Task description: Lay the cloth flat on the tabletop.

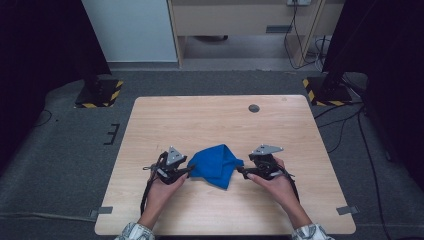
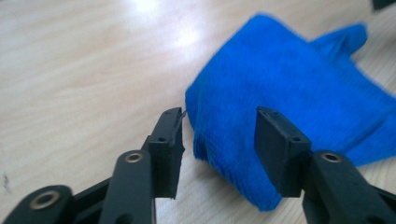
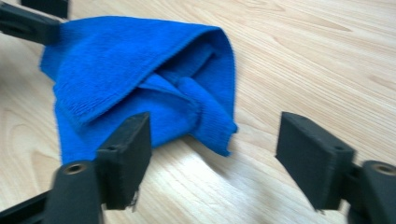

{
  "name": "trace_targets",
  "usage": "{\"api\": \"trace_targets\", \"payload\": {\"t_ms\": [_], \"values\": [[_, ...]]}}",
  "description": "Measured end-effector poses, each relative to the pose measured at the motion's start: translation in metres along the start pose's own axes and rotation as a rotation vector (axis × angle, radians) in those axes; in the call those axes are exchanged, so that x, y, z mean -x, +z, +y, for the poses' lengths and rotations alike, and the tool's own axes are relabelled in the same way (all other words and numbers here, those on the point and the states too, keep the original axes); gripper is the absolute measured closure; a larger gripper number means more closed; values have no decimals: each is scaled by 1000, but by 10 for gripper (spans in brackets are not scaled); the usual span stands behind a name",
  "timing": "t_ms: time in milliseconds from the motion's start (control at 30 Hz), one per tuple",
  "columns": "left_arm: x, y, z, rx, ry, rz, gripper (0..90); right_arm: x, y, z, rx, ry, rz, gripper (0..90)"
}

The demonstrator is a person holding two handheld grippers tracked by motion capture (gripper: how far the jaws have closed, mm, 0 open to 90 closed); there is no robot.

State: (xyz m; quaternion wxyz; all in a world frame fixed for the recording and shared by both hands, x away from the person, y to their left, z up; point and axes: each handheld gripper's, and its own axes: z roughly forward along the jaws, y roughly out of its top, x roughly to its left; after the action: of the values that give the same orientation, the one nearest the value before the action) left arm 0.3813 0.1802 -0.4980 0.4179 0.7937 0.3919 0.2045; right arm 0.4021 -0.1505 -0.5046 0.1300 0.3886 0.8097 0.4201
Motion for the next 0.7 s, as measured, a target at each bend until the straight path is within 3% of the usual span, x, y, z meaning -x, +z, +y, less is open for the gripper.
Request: {"api": "trace_targets", "payload": {"t_ms": [133,233,300,433,700], "values": [[2,-5,5,46,3,-1,414,3,-3,0,6,-13,-43,563],[5,-2,5,45,-1,-20,328,7,-3,-2,-11,0,-58,678],[6,0,5,36,-4,-48,276,9,-2,-4,-12,9,-54,705],[11,2,7,41,-9,-64,187,10,-1,-4,-28,25,-46,713],[20,4,8,38,15,-68,165,11,0,-5,-50,40,-14,712]]}}
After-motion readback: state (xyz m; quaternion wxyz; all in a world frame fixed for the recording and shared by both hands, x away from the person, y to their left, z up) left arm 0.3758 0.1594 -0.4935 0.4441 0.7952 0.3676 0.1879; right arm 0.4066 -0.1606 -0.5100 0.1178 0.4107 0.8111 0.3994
